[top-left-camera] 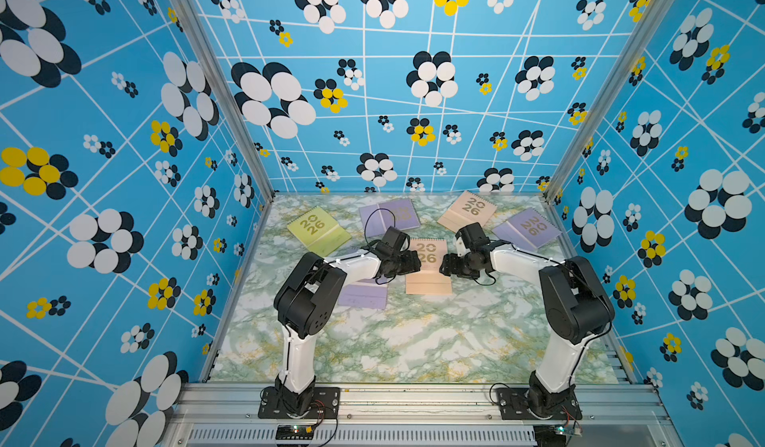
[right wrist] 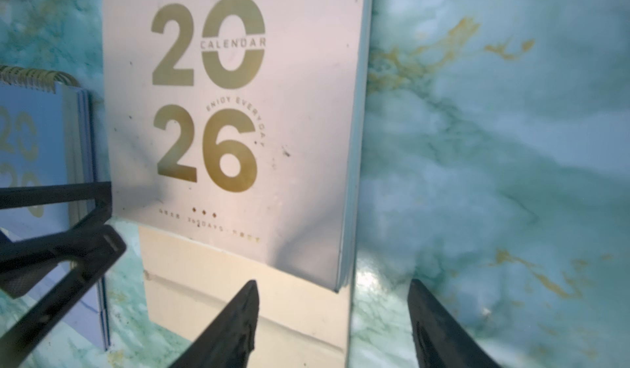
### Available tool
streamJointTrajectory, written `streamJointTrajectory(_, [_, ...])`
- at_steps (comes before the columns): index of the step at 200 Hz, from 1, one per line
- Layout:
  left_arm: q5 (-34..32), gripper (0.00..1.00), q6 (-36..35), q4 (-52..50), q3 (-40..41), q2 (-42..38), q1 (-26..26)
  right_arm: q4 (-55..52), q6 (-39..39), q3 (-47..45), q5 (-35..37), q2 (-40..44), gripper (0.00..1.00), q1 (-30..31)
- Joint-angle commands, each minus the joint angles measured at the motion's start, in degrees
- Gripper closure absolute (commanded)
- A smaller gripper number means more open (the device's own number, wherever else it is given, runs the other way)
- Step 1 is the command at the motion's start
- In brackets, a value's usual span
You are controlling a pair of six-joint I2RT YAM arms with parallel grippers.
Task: Stack the calendars
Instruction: Move the calendar to the center of the board.
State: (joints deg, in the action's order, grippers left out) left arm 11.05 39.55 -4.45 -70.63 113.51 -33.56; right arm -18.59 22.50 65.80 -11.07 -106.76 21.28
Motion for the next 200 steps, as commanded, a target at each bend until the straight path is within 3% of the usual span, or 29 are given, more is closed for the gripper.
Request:
streamJointTrajectory(1, [-0.29, 0.22, -1.93, -2.70, -1.77, 2.45, 0.17, 0.60, -0.50, 2.16, -1.12, -2.58, 0.30, -0.10])
streamJointTrajectory(67, [4.77, 0.24, -1.15, 0.52, -2.61, 5.22, 0.16, 3.35, -0.62, 3.09, -6.78, -5.93, 0.32, 0.07])
streamJointTrajectory(125, [10.40, 0.28, -0.56, 5.79, 0.77, 4.01, 0.10, 6.81, -0.98, -0.56, -13.29, 0.86, 0.38, 1.15])
streamJointTrajectory(200, [12.56, 0.29, 2.35, 9.37, 9.56, -2.85, -2.87, 4.65, 0.01, -6.01, -10.74, 8.56, 0.38, 4.29])
